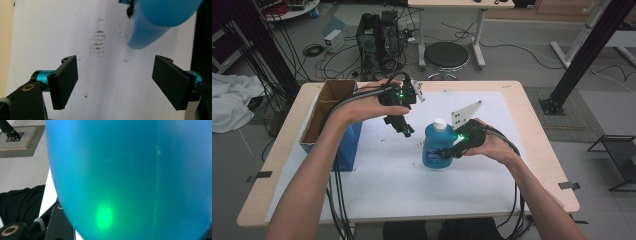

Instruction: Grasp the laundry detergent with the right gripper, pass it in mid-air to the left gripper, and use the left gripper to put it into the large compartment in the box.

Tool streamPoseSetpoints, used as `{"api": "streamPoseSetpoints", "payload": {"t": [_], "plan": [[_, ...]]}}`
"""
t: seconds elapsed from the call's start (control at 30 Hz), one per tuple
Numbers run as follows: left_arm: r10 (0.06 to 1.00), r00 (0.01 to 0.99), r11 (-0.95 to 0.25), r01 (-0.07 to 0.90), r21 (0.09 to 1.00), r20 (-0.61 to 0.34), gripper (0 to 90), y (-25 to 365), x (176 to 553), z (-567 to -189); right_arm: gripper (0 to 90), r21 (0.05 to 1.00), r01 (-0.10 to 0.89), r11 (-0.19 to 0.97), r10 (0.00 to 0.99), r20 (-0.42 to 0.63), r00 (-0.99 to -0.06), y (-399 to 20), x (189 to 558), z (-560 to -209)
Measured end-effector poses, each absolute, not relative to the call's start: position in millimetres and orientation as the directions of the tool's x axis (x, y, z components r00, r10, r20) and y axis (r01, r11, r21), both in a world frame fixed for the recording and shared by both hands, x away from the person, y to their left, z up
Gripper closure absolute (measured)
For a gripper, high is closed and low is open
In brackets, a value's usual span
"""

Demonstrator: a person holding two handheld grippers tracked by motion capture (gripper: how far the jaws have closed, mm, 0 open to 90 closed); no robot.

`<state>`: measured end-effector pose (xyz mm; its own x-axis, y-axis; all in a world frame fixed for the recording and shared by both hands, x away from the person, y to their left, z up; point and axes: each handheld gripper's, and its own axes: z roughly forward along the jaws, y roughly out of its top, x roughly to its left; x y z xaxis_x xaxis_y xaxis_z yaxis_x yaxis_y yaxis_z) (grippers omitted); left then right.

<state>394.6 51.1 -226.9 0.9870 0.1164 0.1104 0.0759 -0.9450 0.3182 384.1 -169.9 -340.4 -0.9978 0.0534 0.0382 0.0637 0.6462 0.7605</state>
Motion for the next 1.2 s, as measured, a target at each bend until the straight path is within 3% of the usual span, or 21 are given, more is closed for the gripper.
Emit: {"api": "streamPoseSetpoints", "payload": {"t": [0.03,0.23,0.47,1.2], "plan": [[0.109,0.988,-0.943,0.068,0.326,0.108,21.1,49.3,392.0,-223.4,44.7,0.765,0.025,0.643,0.032,0.006,-0.999,-169.1,387.0,-338.4],[0.062,0.994,-0.928,0.026,0.371,0.086,21.1,37.0,379.2,-209.3,44.6,0.75,0.045,0.66,0.029,0.034,-0.999,-168.9,387.8,-325.7],[0.041,0.997,-0.935,0.013,0.355,0.07,21.1,21.2,374.7,-210.3,44.5,0.766,-0.004,0.642,-0.009,0.002,-1.0,-167.0,392.0,-322.5],[0.001,0.998,-0.942,-0.021,0.336,0.066,21.1,-15.1,374.7,-231.3,44.4,0.758,-0.005,0.652,-0.006,-0.001,-1.0,-165.3,393.8,-324.1]]}}
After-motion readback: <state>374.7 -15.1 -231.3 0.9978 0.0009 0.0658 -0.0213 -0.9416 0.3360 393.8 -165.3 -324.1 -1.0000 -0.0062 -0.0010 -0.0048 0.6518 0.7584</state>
